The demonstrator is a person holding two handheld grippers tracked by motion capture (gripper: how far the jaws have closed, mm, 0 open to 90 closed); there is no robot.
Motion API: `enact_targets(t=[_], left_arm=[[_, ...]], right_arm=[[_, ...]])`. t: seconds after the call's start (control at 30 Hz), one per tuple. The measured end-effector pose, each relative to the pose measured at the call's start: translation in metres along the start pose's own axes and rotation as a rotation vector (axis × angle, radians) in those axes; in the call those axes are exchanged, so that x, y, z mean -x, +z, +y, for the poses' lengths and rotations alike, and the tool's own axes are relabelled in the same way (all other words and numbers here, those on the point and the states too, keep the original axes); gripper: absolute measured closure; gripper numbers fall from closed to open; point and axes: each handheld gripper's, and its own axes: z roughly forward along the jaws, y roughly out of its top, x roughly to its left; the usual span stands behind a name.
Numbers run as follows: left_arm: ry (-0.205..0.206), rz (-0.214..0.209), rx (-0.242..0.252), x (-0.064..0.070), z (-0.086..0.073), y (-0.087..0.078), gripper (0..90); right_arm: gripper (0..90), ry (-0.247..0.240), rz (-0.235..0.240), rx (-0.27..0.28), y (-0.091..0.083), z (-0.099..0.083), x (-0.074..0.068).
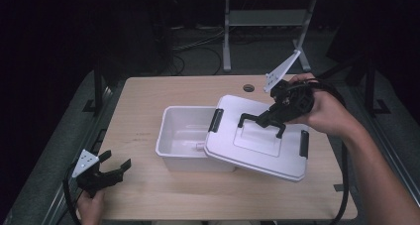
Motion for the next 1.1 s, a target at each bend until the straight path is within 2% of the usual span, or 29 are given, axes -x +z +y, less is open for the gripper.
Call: enact_targets(t=[0.53,1.1], left_arm=[[-0.001,-0.001,0.005,0.000,0.000,0.000,14.1],[0.008,-0.005,-0.001,0.001,0.001,0.000,14.1]], right_arm=[[84.5,-0.043,0.029,-0.004,0.015,0.030,0.004],[84.5,-0.068,0.052,-0.024,0.031,0.058,0.008]])
